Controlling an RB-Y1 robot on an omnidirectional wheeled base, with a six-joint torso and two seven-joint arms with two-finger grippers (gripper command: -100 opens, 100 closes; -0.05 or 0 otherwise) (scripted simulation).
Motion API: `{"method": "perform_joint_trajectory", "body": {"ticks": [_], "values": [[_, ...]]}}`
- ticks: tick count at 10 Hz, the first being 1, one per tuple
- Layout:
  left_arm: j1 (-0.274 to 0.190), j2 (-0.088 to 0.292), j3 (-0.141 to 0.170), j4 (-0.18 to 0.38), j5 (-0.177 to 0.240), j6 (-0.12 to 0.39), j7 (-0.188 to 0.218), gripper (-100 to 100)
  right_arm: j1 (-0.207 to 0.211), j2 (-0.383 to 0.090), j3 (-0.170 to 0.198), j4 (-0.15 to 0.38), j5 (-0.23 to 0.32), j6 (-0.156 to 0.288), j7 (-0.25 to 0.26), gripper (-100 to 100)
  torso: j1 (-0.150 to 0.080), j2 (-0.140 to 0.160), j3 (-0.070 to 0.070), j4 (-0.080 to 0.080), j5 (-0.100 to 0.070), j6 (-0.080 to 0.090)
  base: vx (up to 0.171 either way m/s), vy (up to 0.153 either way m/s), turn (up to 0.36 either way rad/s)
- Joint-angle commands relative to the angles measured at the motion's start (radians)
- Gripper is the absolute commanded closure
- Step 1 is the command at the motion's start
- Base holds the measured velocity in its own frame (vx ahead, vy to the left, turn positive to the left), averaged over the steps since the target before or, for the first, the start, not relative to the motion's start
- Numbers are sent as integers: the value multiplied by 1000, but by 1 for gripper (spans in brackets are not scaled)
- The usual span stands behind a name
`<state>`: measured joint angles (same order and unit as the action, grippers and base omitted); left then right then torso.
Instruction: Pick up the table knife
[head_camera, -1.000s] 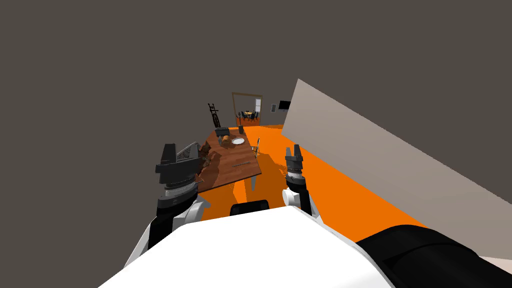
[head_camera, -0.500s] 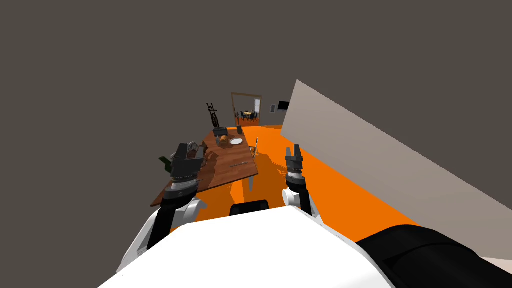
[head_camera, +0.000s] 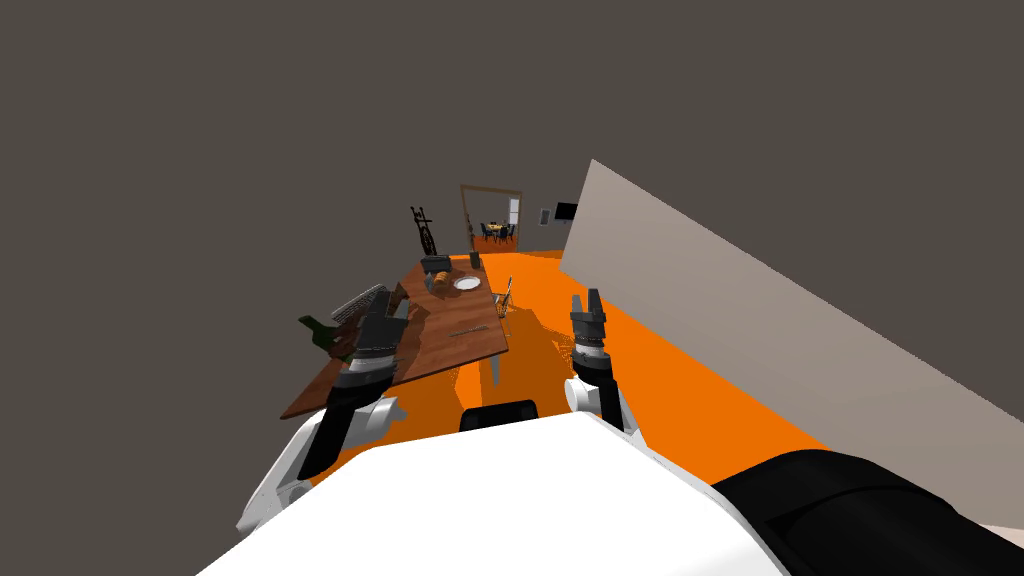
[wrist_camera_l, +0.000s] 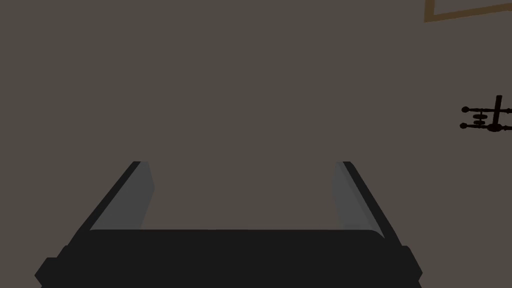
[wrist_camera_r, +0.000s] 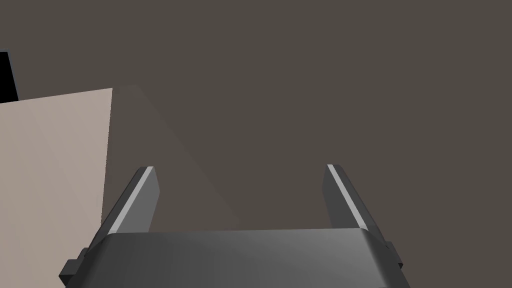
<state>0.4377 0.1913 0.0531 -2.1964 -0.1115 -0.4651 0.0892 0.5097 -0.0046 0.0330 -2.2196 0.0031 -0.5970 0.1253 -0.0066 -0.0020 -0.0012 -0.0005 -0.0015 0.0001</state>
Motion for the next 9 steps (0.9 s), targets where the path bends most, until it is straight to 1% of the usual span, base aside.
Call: {"method": "perform_joint_trajectory", "body": {"ticks": [1, 2, 3, 4, 5, 6, 7, 8, 9], "values": [[-13, 8, 11, 21, -1, 18, -5, -100, 0, 0, 0, 0, 0, 0, 0, 0, 0, 0, 0, 0, 0, 0, 20, -121, 20], [-32, 25, 32, 58, -2, 51, -14, -100, 0, 0, 0, 0, 0, 0, 0, 0, -1, 0, 0, 0, 0, 0, 21, -121, 16], [-32, 25, 32, 58, -2, 51, -14, -100, 0, 0, 0, 0, 0, 0, 0, 0, -1, 0, 0, 0, 0, 0, 19, -102, 7], [-51, 42, 54, 98, -3, 86, -23, -100, 0, 0, 0, 0, 0, 0, 0, 0, 0, 0, 0, 0, 0, 0, 18, -79, -12], [-51, 42, 54, 98, -3, 86, -23, -100, 0, 0, 0, 0, 0, 0, 0, 0, 1, 0, 0, 0, 0, 0, 17, -89, 2], [-72, 60, 77, 139, -4, 123, -34, -100, 0, 0, 0, 0, 0, 0, 0, 0, 1, 1, 0, 0, 0, 0, 22, -141, 30], [-72, 60, 77, 141, -4, 123, -34, -100, 0, 0, 0, 0, 0, 0, 0, 0, -2, 0, 0, 0, 0, 0, 19, -158, 57], [-93, 78, 101, 186, -5, 161, -46, -100, 0, 0, 0, 0, 0, 0, 0, 0, -3, 1, 0, 0, -1, 0, 29, -181, 28], [-93, 78, 101, 186, -5, 161, -46, -100, 0, 0, 0, 0, 0, 0, 0, 0, -5, 0, 0, 0, -1, 0, 25, -133, 0]]}}
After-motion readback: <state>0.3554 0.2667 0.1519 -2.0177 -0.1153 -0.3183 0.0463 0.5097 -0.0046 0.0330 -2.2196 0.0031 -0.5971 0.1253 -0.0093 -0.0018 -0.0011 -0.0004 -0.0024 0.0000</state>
